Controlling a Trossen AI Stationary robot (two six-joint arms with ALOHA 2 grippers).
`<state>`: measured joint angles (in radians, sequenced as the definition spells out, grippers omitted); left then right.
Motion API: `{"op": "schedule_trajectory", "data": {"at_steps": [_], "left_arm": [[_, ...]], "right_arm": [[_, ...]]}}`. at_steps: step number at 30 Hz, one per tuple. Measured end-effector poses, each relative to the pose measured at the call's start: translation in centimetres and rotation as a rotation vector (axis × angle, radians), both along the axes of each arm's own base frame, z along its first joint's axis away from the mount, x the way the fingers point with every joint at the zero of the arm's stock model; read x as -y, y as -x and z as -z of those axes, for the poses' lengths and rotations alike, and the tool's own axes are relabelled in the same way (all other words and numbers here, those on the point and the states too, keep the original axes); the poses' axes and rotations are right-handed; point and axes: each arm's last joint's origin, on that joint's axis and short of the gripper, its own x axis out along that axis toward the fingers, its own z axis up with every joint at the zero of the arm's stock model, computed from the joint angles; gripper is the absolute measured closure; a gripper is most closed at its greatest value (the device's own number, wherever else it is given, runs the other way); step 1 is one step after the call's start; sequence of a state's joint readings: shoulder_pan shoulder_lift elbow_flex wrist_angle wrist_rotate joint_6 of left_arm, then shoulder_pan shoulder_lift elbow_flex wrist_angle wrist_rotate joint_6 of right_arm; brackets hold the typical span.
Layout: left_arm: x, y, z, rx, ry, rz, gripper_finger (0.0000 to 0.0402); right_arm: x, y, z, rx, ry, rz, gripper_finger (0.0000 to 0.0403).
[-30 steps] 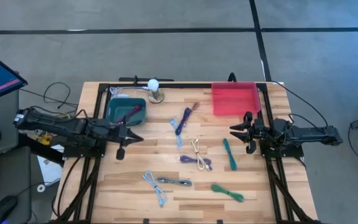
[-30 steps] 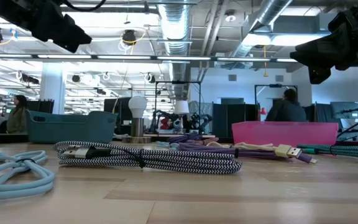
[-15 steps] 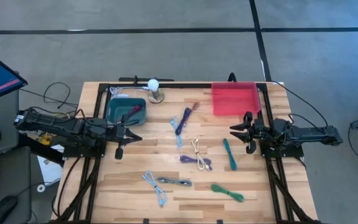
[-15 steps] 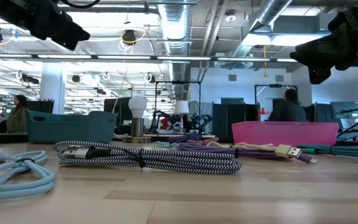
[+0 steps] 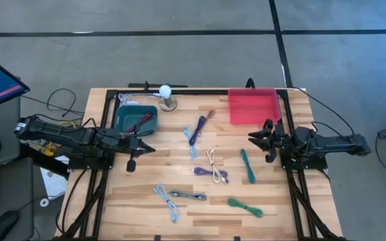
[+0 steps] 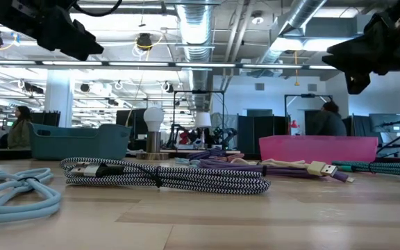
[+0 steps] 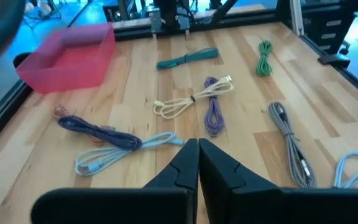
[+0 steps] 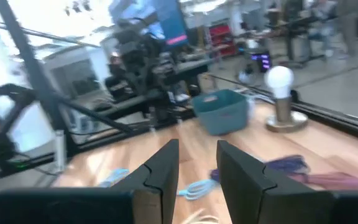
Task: Pick & Place USB Port
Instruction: Put the plain white charger cable into the pink bin
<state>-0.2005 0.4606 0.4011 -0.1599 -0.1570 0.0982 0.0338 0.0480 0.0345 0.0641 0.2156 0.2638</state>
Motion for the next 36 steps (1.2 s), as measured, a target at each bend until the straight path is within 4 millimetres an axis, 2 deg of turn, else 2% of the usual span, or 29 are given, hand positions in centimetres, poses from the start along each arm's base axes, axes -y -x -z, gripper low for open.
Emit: {"op": "schedule_trajectory", "data": {"at_steps": [5,12,18,25,30,36], "left_arm": [[-0.1,-0.1,0.0,0.003,-0.008,-0.028,0.0391],[-0.2,-0.1,0.0,0.007,-0.014,-0.059,0.0394],[-0.2,-0.1,0.0,0.007,-0.015,-0.061,0.0394],[-0.2,-0.1,0.0,0.007,-0.015,-0.061,0.0390],[-0.2,-0.1,0.0,0.006,-0.015,-0.061,0.0390],[-0.2,-0.1,0.0,0.006,-0.015,-0.061,0.0389]], "right_arm": [[0.3,-0.5,-0.7,-0.056,-0.029,0.118,0.0316],[0.0,-2.0,-2.3,-0.178,-0.101,0.104,0.0320],[-0.8,-4.3,-3.9,-0.306,-0.090,0.067,0.0320],[-1.5,-7.3,-5.8,-0.499,-0.294,0.082,0.0321],[-1.9,-9.6,-5.9,-0.647,-0.412,0.113,0.0321],[-2.5,-12.4,-4.8,-0.779,-0.541,0.074,0.0310]]}}
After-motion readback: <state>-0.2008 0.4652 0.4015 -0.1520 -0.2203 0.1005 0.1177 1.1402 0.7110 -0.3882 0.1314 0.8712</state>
